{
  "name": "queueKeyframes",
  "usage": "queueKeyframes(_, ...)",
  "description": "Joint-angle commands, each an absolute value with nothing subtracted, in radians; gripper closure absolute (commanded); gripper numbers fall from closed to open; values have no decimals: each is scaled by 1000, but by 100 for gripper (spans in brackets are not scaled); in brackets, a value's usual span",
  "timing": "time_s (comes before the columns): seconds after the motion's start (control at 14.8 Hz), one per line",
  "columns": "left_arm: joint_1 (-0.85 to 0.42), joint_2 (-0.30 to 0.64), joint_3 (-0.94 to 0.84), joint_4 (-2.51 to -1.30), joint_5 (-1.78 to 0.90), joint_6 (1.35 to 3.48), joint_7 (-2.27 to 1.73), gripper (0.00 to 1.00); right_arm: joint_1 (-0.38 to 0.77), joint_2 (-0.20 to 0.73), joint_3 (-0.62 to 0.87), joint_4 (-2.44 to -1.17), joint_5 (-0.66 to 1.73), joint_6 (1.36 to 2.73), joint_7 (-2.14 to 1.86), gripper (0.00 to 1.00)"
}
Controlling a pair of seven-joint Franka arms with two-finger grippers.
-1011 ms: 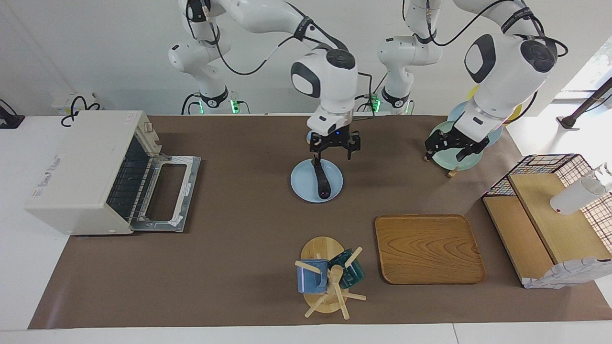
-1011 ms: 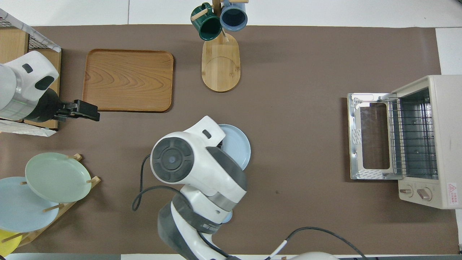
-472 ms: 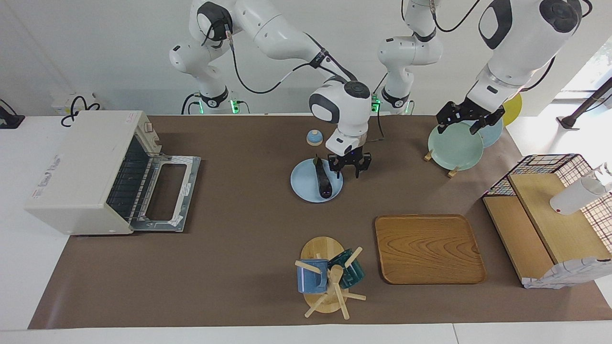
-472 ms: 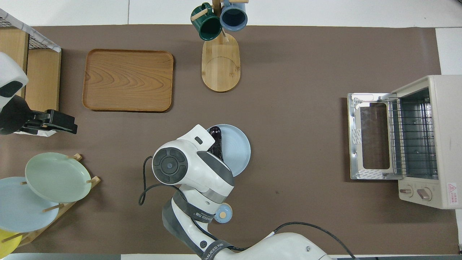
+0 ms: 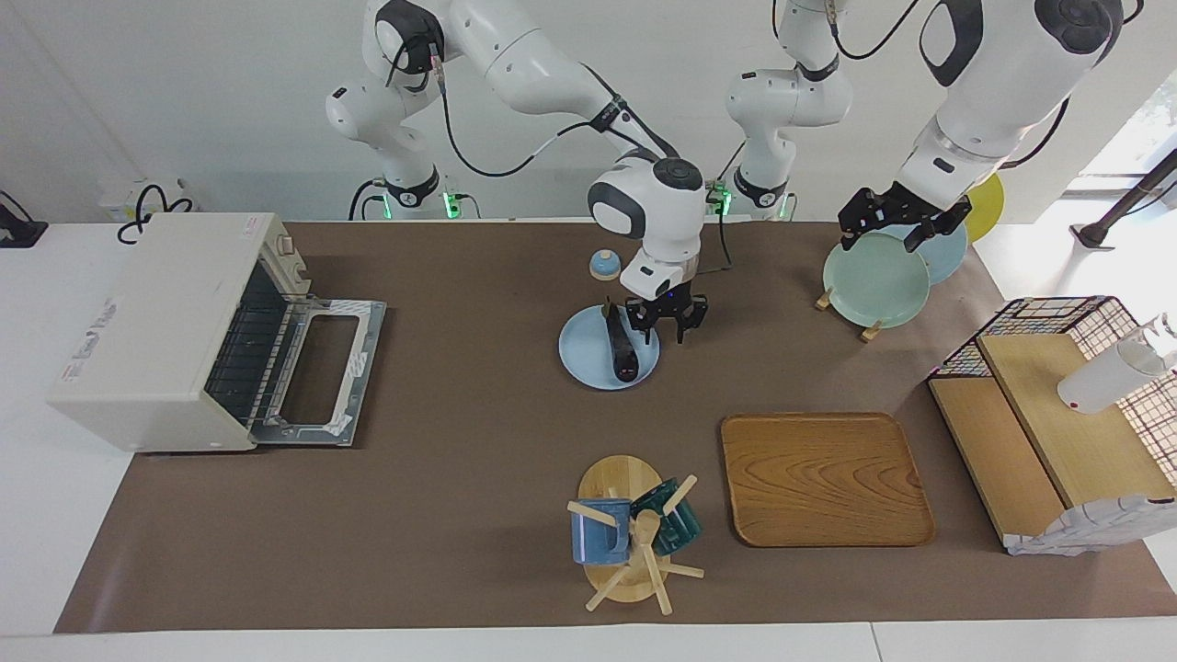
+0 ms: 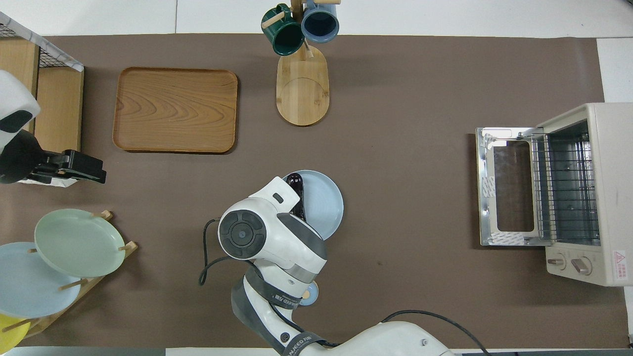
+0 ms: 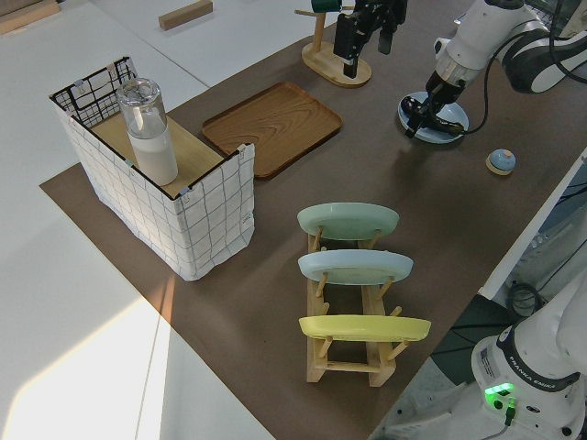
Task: Put eggplant into oven
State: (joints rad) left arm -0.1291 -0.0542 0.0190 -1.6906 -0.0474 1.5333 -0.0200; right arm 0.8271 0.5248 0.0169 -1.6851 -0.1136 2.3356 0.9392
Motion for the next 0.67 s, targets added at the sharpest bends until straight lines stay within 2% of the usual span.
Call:
queueKeyframes(0.0, -155, -37, 40, -1664, -32, 1533, -31, 0, 816, 485, 28, -1743, -138, 2362, 937, 49)
queueKeyframes(0.34, -144, -41, 29, -1674, -32, 1558, -17, 0, 822, 471, 26, -1807, -138, 2422, 940, 58)
queueKeyframes(0.4, -141, -40, 28, -1674, -31, 1580, -6, 0, 822, 469, 26, -1812, -140, 2422, 940, 67)
queueKeyframes(0.54, -130, -37, 25, -1671, -26, 1594, 6, 0, 822, 469, 26, -1801, -167, 2402, 934, 100)
queueKeyframes(0.61, -129, -35, 26, -1664, -25, 1591, 12, 0, 822, 469, 26, -1790, -188, 2373, 934, 100)
